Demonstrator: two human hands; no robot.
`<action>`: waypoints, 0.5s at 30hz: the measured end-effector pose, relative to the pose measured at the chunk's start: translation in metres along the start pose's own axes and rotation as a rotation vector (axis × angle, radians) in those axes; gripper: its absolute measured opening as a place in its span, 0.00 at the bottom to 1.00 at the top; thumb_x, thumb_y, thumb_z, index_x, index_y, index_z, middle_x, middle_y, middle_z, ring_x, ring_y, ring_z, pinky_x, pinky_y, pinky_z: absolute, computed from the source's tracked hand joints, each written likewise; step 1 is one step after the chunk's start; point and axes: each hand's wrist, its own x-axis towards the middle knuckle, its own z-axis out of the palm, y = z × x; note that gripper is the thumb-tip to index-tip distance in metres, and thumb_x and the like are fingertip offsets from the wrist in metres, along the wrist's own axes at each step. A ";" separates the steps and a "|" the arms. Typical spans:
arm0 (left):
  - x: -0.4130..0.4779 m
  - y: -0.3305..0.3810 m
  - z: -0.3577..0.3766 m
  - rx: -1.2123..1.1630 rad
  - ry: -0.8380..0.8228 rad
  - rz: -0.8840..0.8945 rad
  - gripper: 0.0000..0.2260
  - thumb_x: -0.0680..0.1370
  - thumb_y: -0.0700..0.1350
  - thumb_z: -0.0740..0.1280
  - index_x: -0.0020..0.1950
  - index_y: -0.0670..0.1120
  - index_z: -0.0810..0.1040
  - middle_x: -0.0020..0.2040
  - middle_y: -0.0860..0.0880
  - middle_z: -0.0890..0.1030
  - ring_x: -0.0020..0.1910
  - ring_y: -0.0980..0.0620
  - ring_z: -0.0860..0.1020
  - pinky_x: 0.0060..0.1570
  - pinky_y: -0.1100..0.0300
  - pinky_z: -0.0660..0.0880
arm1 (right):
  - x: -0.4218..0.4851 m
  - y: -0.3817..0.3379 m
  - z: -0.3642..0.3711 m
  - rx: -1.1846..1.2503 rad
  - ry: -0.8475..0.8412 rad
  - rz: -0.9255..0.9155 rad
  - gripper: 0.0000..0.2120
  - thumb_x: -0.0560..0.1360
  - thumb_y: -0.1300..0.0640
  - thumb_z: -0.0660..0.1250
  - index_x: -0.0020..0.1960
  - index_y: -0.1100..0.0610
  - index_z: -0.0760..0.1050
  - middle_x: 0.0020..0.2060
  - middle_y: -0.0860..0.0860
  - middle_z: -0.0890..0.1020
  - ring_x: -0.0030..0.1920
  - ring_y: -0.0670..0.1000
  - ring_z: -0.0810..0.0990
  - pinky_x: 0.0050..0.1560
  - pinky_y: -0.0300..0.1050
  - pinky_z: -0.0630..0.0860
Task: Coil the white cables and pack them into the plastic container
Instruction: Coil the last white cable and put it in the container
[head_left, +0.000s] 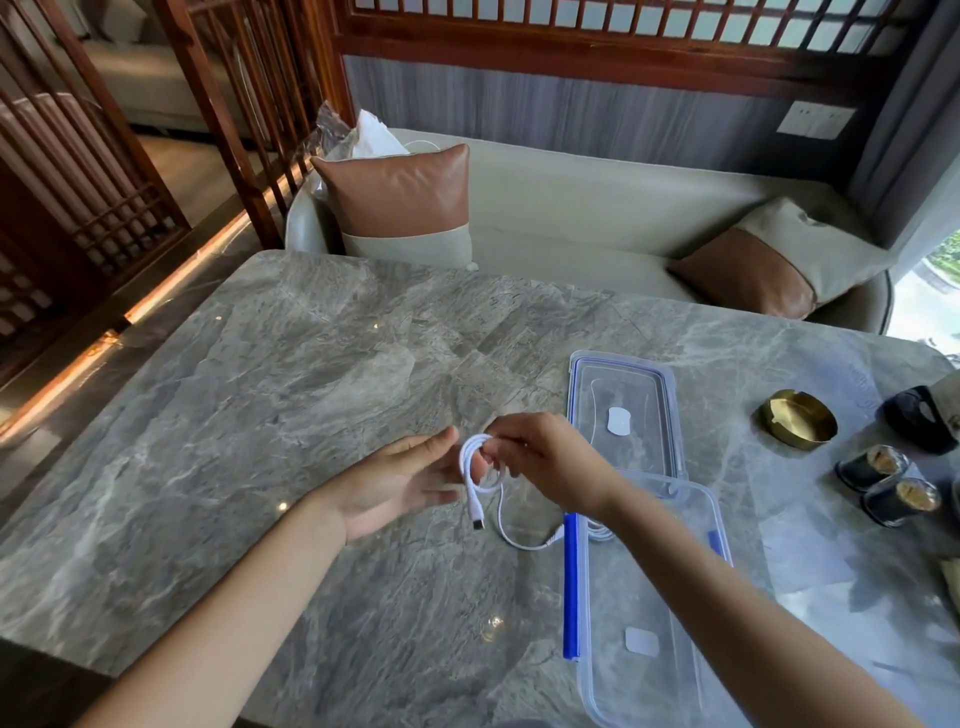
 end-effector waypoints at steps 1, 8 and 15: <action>-0.001 0.001 0.000 0.041 0.007 -0.036 0.18 0.71 0.60 0.67 0.48 0.47 0.83 0.45 0.51 0.85 0.47 0.56 0.80 0.55 0.58 0.71 | 0.001 -0.002 -0.004 -0.092 -0.043 -0.048 0.09 0.78 0.58 0.63 0.42 0.60 0.79 0.34 0.48 0.78 0.33 0.44 0.73 0.39 0.40 0.71; 0.001 -0.003 0.010 0.129 0.059 -0.001 0.21 0.59 0.63 0.75 0.38 0.47 0.84 0.39 0.54 0.82 0.42 0.57 0.76 0.47 0.63 0.69 | 0.002 -0.012 -0.023 -0.165 -0.154 -0.105 0.08 0.76 0.55 0.66 0.45 0.56 0.82 0.38 0.52 0.83 0.36 0.45 0.77 0.41 0.39 0.73; -0.004 -0.002 0.015 -0.114 0.152 0.236 0.20 0.56 0.62 0.78 0.34 0.47 0.81 0.33 0.53 0.80 0.41 0.52 0.73 0.40 0.67 0.73 | 0.000 -0.004 -0.017 0.368 -0.091 0.033 0.09 0.77 0.61 0.64 0.42 0.63 0.80 0.34 0.53 0.81 0.33 0.45 0.78 0.37 0.35 0.74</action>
